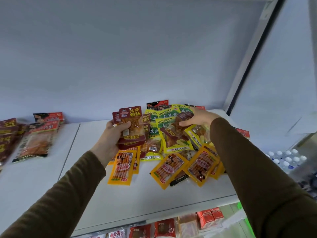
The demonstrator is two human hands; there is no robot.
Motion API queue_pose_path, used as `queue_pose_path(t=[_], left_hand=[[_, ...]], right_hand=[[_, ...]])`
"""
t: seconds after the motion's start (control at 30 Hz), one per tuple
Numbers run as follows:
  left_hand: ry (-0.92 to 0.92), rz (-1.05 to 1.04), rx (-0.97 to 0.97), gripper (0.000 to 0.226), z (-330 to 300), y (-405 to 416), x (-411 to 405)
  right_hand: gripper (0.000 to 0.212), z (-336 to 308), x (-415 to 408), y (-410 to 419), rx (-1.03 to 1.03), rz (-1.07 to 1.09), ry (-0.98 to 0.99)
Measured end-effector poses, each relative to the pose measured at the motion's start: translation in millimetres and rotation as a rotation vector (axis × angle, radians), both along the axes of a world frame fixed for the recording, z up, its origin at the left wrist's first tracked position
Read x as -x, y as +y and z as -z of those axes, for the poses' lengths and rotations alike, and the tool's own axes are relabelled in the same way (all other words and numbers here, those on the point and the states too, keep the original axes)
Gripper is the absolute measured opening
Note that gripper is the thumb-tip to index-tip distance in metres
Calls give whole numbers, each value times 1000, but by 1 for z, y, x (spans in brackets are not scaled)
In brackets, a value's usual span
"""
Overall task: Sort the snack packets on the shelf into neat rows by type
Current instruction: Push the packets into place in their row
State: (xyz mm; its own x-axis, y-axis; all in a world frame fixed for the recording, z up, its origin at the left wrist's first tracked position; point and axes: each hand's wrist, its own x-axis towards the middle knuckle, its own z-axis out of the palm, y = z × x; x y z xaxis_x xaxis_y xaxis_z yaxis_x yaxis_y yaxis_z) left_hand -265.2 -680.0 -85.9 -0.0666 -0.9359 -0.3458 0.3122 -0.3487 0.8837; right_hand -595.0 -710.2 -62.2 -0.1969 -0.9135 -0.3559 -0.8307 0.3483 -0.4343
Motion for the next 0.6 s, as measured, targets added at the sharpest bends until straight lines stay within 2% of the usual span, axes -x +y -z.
queue_pose_path(t=[0.17,0.3,0.33,0.43,0.6], left_hand=[[-5,48,21,56,4,0,19],[-9,61,44,56,4,-3,29],[-15,61,45,57,4,-5,31],[-24,61,29,57,4,-10,33],[-5,79,2,53,-2,-14,30]], right_hand=[[99,2,4,-8,155,10,11],[29,-8,10,-14,344,-16,-107],[19,-13,10,-15,396,-32,-130],[8,-37,9,-15,468,-49,-303],[21,-78,-12,-8,438,-190,-537]])
